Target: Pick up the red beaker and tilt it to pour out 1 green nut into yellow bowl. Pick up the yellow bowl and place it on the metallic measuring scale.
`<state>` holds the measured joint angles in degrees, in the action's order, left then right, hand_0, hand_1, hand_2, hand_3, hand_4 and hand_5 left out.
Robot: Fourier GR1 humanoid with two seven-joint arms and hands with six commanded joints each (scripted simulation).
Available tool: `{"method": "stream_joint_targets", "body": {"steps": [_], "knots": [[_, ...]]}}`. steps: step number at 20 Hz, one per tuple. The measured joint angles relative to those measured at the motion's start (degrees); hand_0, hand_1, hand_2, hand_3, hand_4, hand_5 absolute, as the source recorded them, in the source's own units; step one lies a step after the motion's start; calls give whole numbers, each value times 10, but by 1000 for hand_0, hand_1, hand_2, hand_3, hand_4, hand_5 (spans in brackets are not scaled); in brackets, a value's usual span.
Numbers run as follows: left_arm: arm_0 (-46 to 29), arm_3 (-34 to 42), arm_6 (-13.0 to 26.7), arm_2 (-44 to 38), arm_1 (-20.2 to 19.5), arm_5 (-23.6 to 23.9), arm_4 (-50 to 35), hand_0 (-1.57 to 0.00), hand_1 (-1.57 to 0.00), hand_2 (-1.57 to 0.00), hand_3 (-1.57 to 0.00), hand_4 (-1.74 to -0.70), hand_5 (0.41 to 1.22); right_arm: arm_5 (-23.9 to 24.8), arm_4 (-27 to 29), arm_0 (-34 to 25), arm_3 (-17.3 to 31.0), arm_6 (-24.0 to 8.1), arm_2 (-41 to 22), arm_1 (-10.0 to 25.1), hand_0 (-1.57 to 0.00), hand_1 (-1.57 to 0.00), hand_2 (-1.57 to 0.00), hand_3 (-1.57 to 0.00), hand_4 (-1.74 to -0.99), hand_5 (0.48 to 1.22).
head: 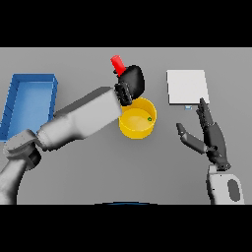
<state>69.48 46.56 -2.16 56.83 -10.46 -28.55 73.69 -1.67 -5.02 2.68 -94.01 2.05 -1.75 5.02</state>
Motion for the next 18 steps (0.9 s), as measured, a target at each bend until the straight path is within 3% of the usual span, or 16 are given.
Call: {"method": "stream_joint_targets", "body": {"steps": [7,9,11,12,14,15,17,18], "knots": [[38,-39,-18,38,15,-10,34,-1571,-1571,-1571,-1569,-1741,1221,7,-8,-10,24,5,2,-4,1,1,1,1,-1264,588],[43,-40,-20,45,16,-15,41,-1571,-1571,-1571,-1570,-1741,1221,10,-17,-1,10,18,-4,-4,1,1,1,1,-1245,585],[48,-39,-20,52,13,-11,48,-1571,-1571,-1571,-1570,-1740,1221,12,-19,-1,14,4,-3,-3,1,1,1,1,-1235,584],[51,-41,-19,48,15,-3,47,-1571,-1571,-1571,-1570,-1740,1221,9,-16,7,12,12,-3,-2,1,1,1,1,-1233,585],[77,-51,-17,37,7,2,48,-1571,-1571,-1571,-1571,-1738,1159,8,-17,5,10,21,-9,-8,1,1,1,1,-1222,590],[90,-48,-21,26,0,6,42,-1571,-1571,-1571,-1571,-1738,1171,8,-12,0,7,11,-3,-4,1,1,1,1,-1219,595],[118,-62,-14,6,-14,27,42,-1571,-1269,-1251,-1571,-1644,1189,10,-14,-9,13,13,-2,-3,1,1,1,1,-1222,609],[123,-64,-10,-5,-14,44,39,-1571,-1330,-1315,-1359,-1664,1196,2,-8,-3,9,20,-3,-2,1,1,1,1,-1224,615]]}}
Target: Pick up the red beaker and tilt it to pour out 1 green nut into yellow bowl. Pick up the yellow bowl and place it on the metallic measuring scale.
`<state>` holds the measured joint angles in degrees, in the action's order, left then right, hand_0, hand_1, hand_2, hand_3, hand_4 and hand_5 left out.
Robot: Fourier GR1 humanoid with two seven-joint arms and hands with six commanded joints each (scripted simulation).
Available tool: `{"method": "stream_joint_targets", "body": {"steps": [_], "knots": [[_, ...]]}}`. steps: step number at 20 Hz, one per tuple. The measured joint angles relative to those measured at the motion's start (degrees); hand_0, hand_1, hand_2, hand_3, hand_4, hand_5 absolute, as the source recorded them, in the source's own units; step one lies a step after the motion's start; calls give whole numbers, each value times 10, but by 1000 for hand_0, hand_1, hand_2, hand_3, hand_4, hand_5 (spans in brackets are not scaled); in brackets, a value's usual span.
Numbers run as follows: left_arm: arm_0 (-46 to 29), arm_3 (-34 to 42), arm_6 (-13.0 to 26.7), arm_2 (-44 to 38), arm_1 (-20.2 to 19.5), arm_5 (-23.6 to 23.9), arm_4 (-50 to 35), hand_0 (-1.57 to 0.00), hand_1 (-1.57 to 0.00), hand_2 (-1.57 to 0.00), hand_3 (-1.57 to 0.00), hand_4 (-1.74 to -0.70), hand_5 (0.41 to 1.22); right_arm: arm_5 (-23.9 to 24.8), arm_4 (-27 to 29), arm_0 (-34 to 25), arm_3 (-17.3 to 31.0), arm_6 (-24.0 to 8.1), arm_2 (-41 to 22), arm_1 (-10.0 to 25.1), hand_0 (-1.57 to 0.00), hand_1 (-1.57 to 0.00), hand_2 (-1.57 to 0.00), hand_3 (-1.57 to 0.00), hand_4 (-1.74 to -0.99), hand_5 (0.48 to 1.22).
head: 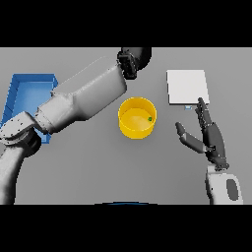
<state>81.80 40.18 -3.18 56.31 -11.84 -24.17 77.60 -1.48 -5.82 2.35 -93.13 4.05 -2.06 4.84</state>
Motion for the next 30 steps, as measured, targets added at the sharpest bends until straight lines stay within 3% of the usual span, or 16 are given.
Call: {"method": "stream_joint_targets", "body": {"steps": [1,3,6,8,10,15,18,23,26,30], "knots": [[33,-21,5,-18,-6,13,-1,-1571,-1378,-1366,-1212,-1679,1201,-1,6,-13,0,-12,-1,-5,1,1,1,1,-1231,620],[67,-37,-12,-46,-35,37,-11,-1571,-1447,-1440,-1341,-1596,1208,-6,9,-9,2,-8,2,0,1,1,1,1,-1246,631],[132,-99,17,-121,-58,34,-41,-1571,-1508,-1504,-1453,-1537,1214,-10,8,2,-5,1,-4,0,1,1,1,1,-1274,642],[149,-140,39,-178,-73,30,-77,-1571,-1530,-1528,-1445,-1611,1217,-13,13,-8,-10,-9,0,8,1,1,1,1,-1292,645],[140,-183,86,-273,-116,36,-150,-1571,-1545,-1544,-1453,-1658,1218,-17,9,-6,-7,-4,-2,14,1,1,1,1,-1306,651],[89,-227,132,-405,-180,109,-264,-1571,-1563,-1562,-1403,-1714,1220,-12,-12,-22,5,15,-15,13,1,1,1,1,-1301,652],[36,-219,178,-458,-209,147,-319,-1571,-1567,-1566,-1406,-1727,1221,-13,-8,-21,12,6,-11,13,1,1,1,1,-1286,649],[-66,-196,253,-509,-220,186,-383,-1571,-1570,-1569,-1503,-1736,1221,-15,-3,-19,10,1,-15,8,1,1,1,1,-1285,663],[-136,-165,290,-537,-213,206,-428,-1571,-1570,-1570,-1418,-1739,1221,-15,-3,-21,22,15,-10,12,1,1,1,1,-1307,677],[-231,-97,327,-569,-204,239,-481,-1571,-1571,-1571,-1508,-1740,1221,-16,-13,-16,21,28,-16,14,1,1,1,1,-1304,700]]}}
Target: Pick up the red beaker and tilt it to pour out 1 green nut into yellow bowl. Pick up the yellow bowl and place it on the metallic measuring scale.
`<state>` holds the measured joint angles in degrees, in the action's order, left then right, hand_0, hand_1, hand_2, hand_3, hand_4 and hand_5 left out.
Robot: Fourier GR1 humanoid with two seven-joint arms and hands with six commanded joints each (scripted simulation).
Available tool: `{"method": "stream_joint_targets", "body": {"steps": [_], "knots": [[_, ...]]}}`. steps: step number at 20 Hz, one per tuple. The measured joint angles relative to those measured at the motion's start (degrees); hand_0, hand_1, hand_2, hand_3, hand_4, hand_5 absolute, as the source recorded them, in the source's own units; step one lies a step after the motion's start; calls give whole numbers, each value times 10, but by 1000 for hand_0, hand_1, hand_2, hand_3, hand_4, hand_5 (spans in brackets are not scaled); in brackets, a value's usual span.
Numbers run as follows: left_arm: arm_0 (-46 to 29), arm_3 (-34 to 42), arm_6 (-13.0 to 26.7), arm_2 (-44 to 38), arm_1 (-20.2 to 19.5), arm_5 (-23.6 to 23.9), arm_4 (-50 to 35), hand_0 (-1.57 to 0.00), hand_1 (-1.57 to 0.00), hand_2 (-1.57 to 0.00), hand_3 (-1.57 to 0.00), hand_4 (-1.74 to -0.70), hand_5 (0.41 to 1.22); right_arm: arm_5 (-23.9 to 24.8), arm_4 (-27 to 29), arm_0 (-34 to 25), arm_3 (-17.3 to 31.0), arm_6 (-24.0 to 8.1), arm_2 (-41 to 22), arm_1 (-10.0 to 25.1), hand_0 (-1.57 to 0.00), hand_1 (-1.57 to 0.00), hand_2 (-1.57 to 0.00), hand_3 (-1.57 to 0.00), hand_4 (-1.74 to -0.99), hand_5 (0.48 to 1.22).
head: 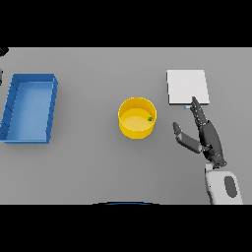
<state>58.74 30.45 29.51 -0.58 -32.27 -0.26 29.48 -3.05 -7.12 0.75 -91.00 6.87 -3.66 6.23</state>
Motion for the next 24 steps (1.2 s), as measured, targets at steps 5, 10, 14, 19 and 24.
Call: {"method": "stream_joint_targets", "body": {"steps": [5,10,14,19,24], "knots": [[-127,153,38,3,0,19,-29,-1571,-1571,-1571,-1386,-1740,1221,-4,-3,-1,-2,-9,-1,7,1,1,1,1,-1315,722],[-189,217,54,-16,16,32,-26,-1571,-1571,-1571,-1369,-1682,1106,-3,-3,-1,-2,-12,-2,5,1,1,1,1,-1336,727],[-223,263,54,-27,35,6,-20,-1571,-1571,-1571,-1085,-1368,847,3,-9,2,-13,-9,-5,3,1,1,1,1,-1326,731],[-267,344,50,-57,57,-73,-67,-982,-830,-747,-464,-922,716,2,-7,1,-9,-7,-2,6,1,1,1,1,-1321,727],[-275,371,54,-57,51,-138,-68,-321,-271,-244,-151,-794,659,4,-10,3,-1,-2,-4,2,1,1,1,1,-1315,724]]}}
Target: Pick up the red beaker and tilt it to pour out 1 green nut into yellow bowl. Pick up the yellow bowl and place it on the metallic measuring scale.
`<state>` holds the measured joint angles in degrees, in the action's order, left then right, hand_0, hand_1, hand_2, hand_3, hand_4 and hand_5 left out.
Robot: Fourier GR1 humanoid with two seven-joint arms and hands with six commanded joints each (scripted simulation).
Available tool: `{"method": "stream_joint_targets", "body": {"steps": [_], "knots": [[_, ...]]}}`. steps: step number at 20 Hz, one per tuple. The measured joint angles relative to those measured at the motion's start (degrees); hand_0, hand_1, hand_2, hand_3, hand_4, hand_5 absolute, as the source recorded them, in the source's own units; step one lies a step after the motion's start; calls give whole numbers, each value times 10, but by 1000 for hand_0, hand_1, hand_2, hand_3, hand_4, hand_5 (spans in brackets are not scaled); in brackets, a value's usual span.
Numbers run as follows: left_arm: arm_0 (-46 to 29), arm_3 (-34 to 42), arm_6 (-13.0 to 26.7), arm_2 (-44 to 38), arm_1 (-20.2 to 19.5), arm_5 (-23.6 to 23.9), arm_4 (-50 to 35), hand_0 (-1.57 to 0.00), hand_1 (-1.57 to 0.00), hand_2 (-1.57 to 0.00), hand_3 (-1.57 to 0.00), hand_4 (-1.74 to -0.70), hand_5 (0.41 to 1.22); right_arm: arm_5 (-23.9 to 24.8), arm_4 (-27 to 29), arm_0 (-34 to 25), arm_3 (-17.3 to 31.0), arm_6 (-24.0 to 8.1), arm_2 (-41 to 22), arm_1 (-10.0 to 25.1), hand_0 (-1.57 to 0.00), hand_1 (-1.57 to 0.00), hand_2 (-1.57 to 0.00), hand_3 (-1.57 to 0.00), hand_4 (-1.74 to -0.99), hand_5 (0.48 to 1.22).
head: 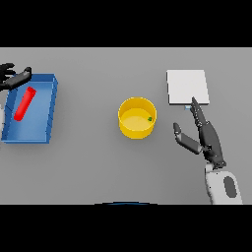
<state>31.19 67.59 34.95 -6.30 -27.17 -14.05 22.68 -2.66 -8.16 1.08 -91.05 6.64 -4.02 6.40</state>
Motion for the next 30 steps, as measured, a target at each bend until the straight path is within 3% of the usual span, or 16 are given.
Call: {"method": "stream_joint_targets", "body": {"steps": [6,9,12,14,16,19,23,30], "knots": [[4,-1,-2,-7,11,-29,54,-83,-70,-63,-39,-738,656,8,-15,5,-9,-4,-3,6,1,1,1,1,-1290,714],[-2,13,-2,-11,23,-7,56,-42,-36,-32,-19,-728,664,10,-15,-2,-15,-28,-7,-1,1,1,1,1,-1281,688],[-4,26,-6,-13,31,5,54,-21,-18,-16,-9,-716,682,26,-79,-27,-23,-63,-28,24,1,1,1,1,-1190,663],[-2,30,-6,-16,32,11,53,-13,-11,-10,-6,-722,693,-14,-75,-55,-22,-39,-43,44,-10,1,1,1,-1174,680],[-5,32,-14,-15,34,10,50,-8,-7,-6,-3,-732,707,-55,-81,-88,-7,-23,-60,69,-6,1,1,1,-1231,677],[-4,35,-12,-19,32,8,47,-4,-3,-3,-1,-740,709,-83,-144,-150,24,-36,-101,107,-3,1,1,1,-1255,648],[-18,47,-19,-19,35,6,42,-1,-1,0,0,-748,712,-118,-226,-196,33,-10,-165,153,0,1,1,1,-1227,616],[-15,45,-24,-22,39,10,39,1,1,1,1,-762,720,-182,-294,-289,88,9,-241,177,1,1,1,1,-1212,638]]}}
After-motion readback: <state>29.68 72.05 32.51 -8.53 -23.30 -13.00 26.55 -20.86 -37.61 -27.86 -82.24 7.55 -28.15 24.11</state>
